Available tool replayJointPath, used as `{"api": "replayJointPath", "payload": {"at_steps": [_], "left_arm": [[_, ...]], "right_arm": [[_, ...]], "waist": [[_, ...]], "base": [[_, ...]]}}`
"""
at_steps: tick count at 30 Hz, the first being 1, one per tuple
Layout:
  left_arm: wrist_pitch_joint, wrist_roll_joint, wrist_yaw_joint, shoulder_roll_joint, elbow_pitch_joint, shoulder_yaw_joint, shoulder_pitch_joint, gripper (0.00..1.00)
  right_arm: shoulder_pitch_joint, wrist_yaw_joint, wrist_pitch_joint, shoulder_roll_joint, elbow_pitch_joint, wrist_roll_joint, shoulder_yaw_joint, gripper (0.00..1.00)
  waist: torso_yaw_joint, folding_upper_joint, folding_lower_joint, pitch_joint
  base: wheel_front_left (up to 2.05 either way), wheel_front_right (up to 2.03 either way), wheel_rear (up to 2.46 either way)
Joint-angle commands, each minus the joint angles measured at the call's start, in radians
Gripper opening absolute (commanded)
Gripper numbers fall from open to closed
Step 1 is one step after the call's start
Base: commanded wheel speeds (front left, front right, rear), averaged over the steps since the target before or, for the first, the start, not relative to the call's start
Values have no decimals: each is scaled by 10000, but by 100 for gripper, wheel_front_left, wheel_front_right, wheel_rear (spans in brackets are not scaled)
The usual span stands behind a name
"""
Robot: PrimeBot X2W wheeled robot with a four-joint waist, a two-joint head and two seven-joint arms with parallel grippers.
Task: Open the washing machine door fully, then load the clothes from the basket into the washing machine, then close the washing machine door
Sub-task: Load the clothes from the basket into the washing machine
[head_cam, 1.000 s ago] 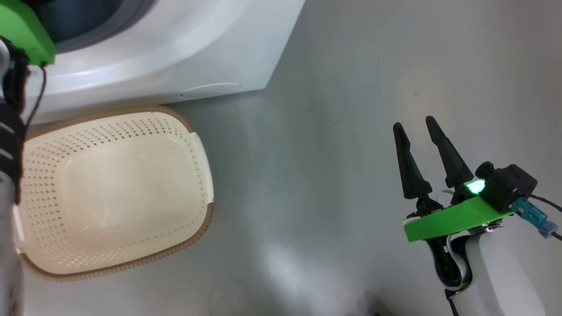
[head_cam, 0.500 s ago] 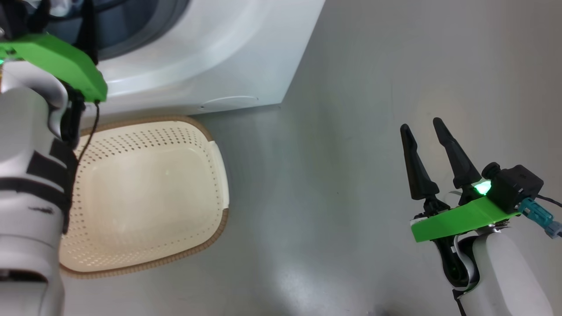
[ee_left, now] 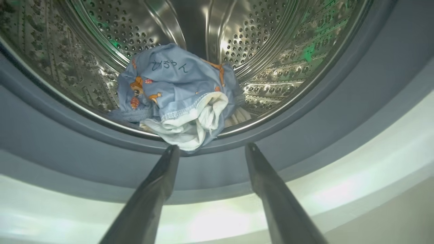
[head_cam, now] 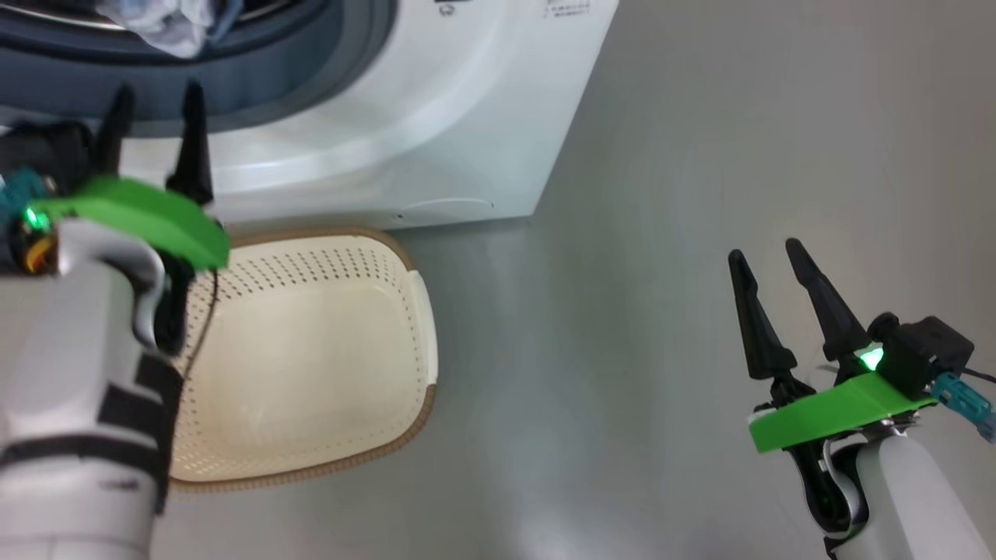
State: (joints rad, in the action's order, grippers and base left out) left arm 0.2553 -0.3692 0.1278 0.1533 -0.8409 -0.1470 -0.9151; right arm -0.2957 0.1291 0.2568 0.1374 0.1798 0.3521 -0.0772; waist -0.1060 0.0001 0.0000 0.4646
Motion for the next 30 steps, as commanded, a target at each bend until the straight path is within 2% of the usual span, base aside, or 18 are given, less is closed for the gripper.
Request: {"api": "replayJointPath", "payload": {"at_steps": [1, 15, 30], "left_arm": [[63, 197, -51, 310, 511, 361, 438, 100], [64, 1205, -93, -320, 3144, 1928, 3759, 100], [64, 1677, -6, -843, 4889, 3006, 6603, 100]], "right_arm": [[321, 16, 49, 111, -169, -82, -138, 100], [855, 16, 49, 377, -34, -108, 47, 100], [1560, 16, 49, 527, 101, -123, 133, 100]], "waist": [[177, -1, 0, -316], [547, -1, 0, -1115], [711, -1, 0, -2187]], "base": [[0, 0, 0], [0, 0, 0], [0, 0, 0]]}}
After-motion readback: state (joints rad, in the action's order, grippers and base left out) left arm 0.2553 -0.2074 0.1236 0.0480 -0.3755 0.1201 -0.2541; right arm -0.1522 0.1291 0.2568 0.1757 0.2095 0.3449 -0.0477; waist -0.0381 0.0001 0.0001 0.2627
